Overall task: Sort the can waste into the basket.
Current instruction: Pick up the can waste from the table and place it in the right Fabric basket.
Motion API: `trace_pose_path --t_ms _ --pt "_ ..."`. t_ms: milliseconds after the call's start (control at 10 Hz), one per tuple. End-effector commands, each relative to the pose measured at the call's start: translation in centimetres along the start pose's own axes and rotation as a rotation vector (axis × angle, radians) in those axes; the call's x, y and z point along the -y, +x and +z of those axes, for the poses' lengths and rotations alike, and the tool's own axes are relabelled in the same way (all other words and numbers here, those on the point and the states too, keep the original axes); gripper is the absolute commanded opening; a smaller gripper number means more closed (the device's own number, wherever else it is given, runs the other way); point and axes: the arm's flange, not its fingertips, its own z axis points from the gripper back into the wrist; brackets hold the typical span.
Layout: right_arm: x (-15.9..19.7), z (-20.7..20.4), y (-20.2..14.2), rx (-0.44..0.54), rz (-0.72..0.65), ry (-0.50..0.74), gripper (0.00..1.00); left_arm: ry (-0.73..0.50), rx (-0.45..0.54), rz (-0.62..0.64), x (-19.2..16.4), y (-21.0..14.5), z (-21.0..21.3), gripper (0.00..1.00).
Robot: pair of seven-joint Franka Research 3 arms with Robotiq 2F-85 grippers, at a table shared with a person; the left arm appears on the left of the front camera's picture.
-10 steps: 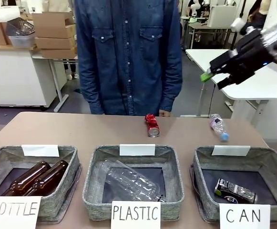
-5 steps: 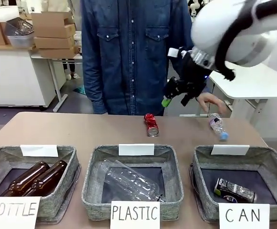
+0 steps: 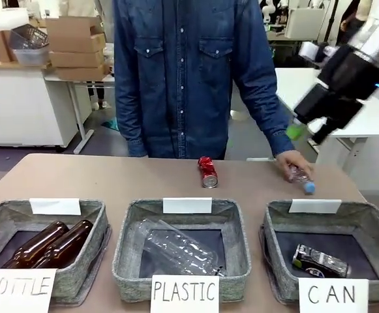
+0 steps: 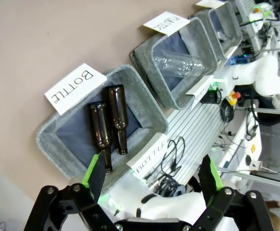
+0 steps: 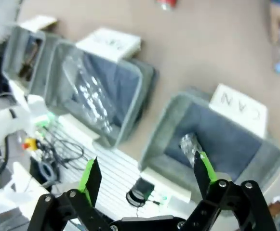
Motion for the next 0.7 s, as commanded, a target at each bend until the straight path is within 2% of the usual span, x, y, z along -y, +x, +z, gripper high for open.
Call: trace_pose_path --t_ms 0,200,300,600 --pt "0.3 -0.5 -3.0 0.004 -0.052 -0.122 1.0 0.01 -0.005 -0.016 -0.2 -0.3 0.0 1.0" --pt "0.8 0.1 -6.5 0.036 -0.156 -0.189 1.0 0.01 -0.005 -0.016 -0.2 -0.3 0.0 1.0" --pt "0.9 0.4 -7.2 0.071 -0.155 -0.18 1.0 0.01 -0.005 -0.016 -0.2 -0.3 0.0 1.0" --pt "1.2 0.4 -6.6 0.042 -0.155 -0.192 1.0 0.01 -0.005 -0.016 -0.2 -0.3 0.0 1.0"
